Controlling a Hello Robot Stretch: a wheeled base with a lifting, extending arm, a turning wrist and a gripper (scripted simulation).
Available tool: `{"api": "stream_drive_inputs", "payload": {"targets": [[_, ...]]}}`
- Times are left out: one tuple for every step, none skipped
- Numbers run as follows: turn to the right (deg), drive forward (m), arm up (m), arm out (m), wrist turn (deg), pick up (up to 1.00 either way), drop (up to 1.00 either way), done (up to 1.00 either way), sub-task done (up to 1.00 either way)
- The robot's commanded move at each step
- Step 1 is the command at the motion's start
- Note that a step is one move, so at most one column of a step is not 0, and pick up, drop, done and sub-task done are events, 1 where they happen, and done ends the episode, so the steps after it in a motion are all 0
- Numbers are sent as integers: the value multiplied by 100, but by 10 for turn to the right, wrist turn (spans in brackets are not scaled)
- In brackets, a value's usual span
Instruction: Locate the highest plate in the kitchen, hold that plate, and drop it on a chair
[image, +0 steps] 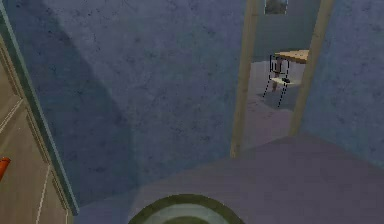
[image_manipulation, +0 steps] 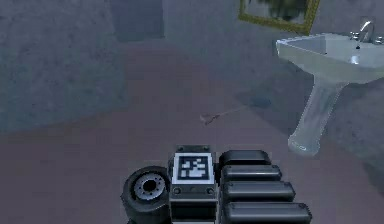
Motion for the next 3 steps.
{"api": "stream_drive_inputs", "payload": {"targets": [[0, 20, 0, 0, 0, 0, 0, 0, 0], [360, 0, 0, 0, 0, 0, 0, 0, 0], [0, 100, 0, 0, 0, 0, 0, 0, 0]]}}
